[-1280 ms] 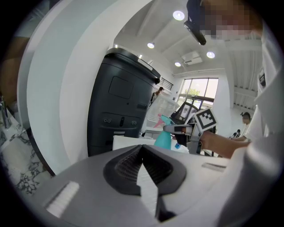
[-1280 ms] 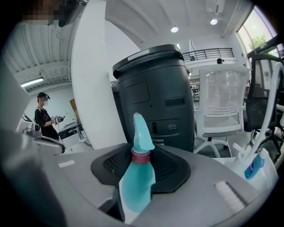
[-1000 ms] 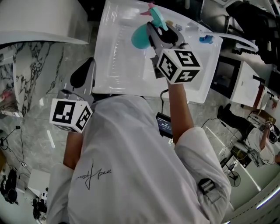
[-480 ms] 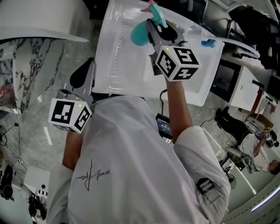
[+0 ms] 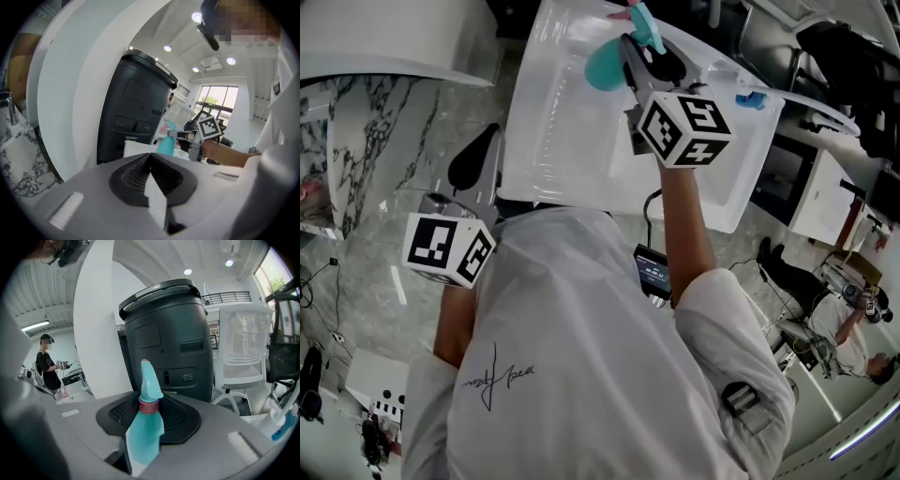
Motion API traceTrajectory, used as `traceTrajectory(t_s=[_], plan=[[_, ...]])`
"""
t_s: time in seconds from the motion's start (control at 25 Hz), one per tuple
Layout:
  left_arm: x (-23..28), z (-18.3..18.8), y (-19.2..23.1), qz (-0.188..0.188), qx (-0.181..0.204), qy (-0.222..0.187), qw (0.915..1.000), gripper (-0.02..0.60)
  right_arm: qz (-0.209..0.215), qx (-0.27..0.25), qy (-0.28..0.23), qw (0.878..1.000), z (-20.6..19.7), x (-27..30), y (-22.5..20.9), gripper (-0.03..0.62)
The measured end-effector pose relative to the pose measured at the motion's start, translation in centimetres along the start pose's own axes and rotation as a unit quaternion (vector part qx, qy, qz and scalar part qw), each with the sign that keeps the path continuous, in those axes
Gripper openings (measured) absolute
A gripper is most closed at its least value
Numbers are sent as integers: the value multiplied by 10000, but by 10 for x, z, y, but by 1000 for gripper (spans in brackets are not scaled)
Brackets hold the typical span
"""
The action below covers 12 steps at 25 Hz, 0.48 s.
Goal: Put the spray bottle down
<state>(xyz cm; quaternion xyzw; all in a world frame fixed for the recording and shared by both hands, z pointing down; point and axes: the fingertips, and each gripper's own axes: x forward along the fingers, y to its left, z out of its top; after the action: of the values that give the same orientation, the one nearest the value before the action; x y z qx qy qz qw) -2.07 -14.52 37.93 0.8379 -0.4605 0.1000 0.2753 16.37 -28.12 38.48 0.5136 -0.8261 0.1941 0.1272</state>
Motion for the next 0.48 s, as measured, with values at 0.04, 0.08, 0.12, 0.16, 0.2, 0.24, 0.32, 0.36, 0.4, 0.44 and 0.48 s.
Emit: traceTrajectory(t_s=[0.04,0.08,0.12,0.16,0.2,0.24,0.32,0.36,0.4,0.44,0.48], plan=[[0,0,0,-2,-5,3,10000,6,4,-9,-2,10000,0,1,0,130],[1,0,0,-7,-10,6,10000,6,8,-18,-5,10000,0,2,0,130],[1,0,0,-12,-14,9,10000,6,12,-24,-7,10000,0,4,0,130],[2,0,0,-12,-18,11,10000,6,15,-29,-8,10000,0,6,-1,130],[2,0,0,-8,-21,12,10000,6,17,-34,-7,10000,0,8,-1,130],[2,-1,0,-8,-21,15,10000,6,18,-39,-6,10000,-1,10,-1,130],[1,-3,-1,-12,-19,38,10000,6,24,-49,6,10000,-2,13,-1,130],[1,-4,-1,-16,-13,53,10000,6,28,-56,14,10000,-2,15,-1,130],[1,-4,-1,-21,-5,63,10000,6,34,-64,19,10000,-2,16,-1,130],[1,-5,0,-22,-2,67,10000,6,41,-74,17,10000,-1,18,-1,130],[1,-5,1,-16,-4,71,10000,6,47,-84,11,10000,-1,20,-1,130]])
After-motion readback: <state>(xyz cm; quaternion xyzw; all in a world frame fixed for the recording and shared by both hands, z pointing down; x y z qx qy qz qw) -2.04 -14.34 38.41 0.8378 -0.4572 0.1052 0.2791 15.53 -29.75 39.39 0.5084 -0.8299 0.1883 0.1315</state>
